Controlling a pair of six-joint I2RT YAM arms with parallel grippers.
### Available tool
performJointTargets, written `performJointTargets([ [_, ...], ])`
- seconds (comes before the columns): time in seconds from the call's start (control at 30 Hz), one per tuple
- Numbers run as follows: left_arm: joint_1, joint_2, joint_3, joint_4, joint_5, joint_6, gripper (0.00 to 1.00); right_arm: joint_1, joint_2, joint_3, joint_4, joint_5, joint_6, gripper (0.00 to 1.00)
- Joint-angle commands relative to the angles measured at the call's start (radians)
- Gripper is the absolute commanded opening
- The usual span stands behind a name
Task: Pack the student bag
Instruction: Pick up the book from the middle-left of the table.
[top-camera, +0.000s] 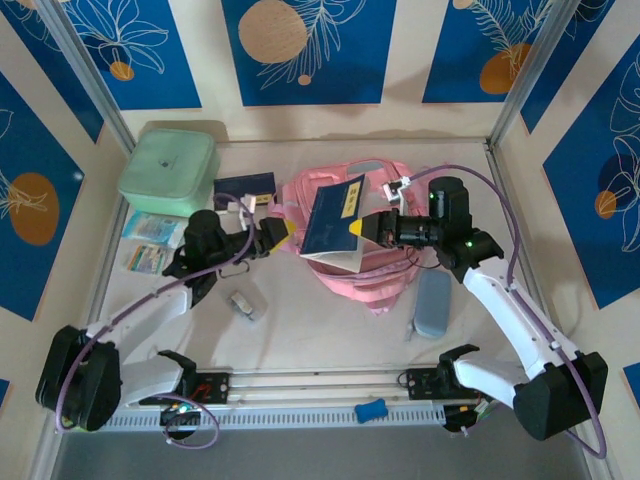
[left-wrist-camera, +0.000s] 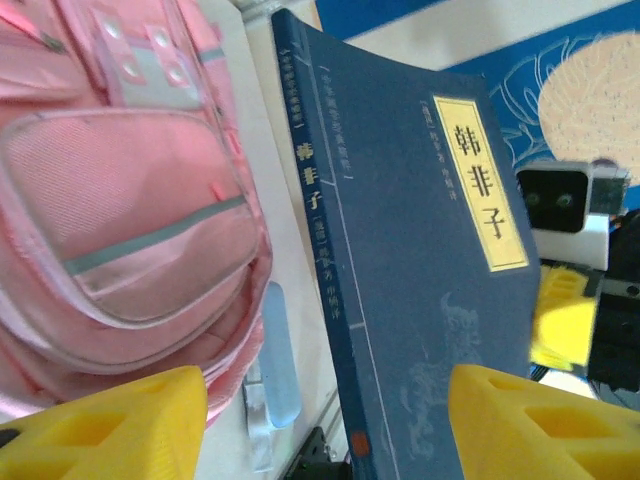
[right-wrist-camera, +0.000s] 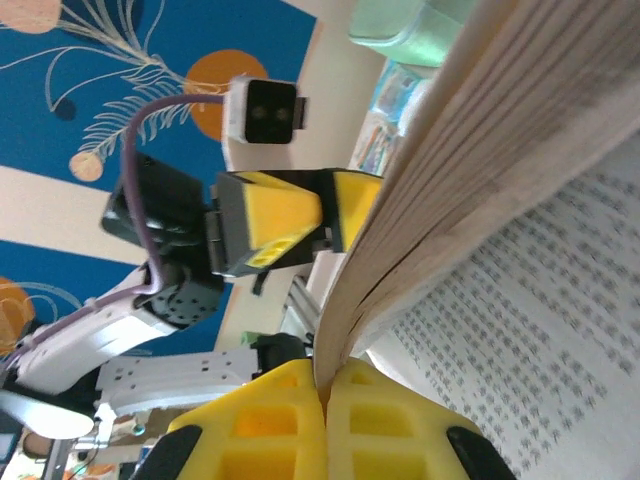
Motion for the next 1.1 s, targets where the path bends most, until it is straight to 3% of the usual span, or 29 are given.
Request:
performJointTargets([
  [0.0,-0.039,0.058,0.028,0.199,-0.001,-0.08,0.61,-0.016,-0.028,-0.011,0.091,-0.13,0.013,0.0],
  [0.13,-0.073,0.115,0.034,0.359,0.022,-0.146,0.56,-0.014,-0.027,-0.051,0.156,-0.146,0.043,0.0],
  [0.27,-0.084,0.126,0.046,0.402,0.026,-0.17,0.47,-0.026,-0.018,-0.079,0.128,-0.114,-0.002,0.0],
  [0.6,-0.122,0.077,0.118,0.152,-0.025,-0.049,0.3,-0.047,0.054,-0.089,0.147,-0.166,-0.057,0.0],
  [0.73,-0.138,0.065,0.14,0.096,-0.061,-0.018,0.14,-0.043,0.066,-0.062,0.065,-0.122,-0.126,0.0],
  [0.8,-0.136,0.057,0.149,0.09,-0.074,-0.012,0.09,-0.059,0.063,-0.062,0.029,-0.117,-0.142,0.1],
  [0.9,-0.136,0.05,0.175,0.072,-0.083,0.0,0.01,-0.096,0.048,-0.086,0.018,-0.13,-0.12,0.42],
  [0.97,-0.14,0.05,0.177,0.105,-0.099,-0.023,0.0,-0.12,0.041,-0.105,0.015,-0.126,-0.084,0.63],
  [1.07,-0.151,0.057,0.187,0.133,-0.113,-0.041,0.0,-0.117,0.058,-0.13,0.073,-0.167,-0.021,0.84],
])
